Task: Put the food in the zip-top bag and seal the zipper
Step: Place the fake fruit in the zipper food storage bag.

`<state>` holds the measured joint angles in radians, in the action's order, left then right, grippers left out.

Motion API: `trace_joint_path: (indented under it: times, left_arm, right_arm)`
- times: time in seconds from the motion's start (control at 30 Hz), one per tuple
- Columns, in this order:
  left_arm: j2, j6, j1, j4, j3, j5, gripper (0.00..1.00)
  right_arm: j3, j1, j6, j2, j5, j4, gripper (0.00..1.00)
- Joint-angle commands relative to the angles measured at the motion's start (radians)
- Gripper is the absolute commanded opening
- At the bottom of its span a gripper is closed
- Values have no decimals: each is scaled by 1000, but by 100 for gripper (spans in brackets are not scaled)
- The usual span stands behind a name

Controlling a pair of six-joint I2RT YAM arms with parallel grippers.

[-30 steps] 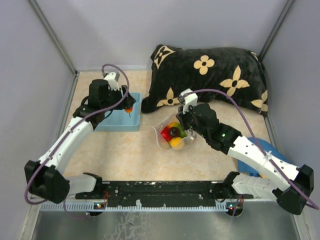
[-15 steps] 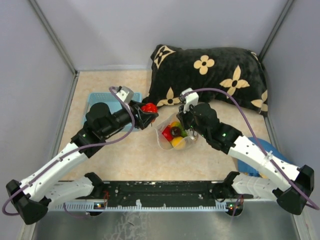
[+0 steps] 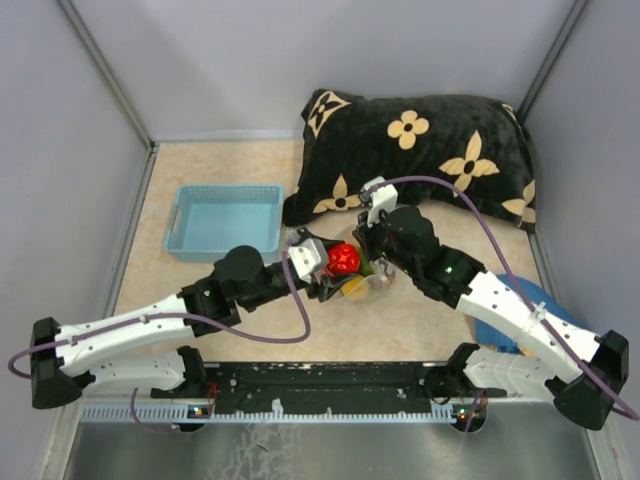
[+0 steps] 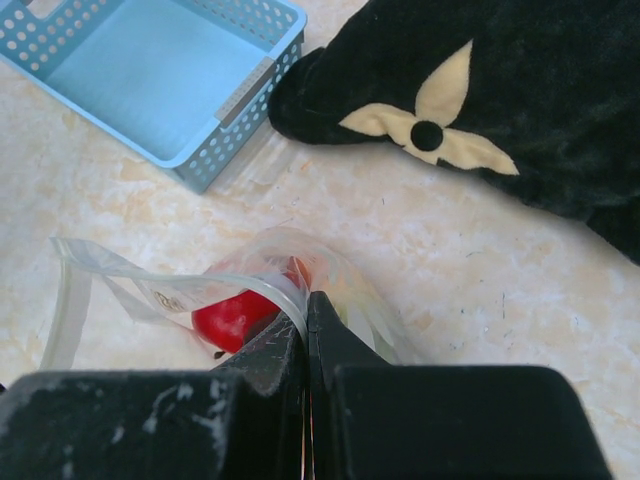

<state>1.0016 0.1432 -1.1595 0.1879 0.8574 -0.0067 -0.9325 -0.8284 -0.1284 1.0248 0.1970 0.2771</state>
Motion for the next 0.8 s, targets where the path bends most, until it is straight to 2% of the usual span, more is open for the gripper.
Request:
trace_joint_path:
  times: [0.0,0.27,0.5,0.77]
  left_arm:
    - [72,221,-53,86,-11,-123,48]
    - [178,364,-69,169,-45,-191,48]
    - [287,434,-67,227,-65,-322,52]
    - [361,446,-65,283,-50,-504,69]
  right_arm:
    - [-75,2,-12,-39,-9,-48,0]
    - [-76,1,-14,-49,-6,-36,0]
    - [-81,2,-15,-55,-12,-30,0]
    - [-77,2,-16,-57,-12,-28,0]
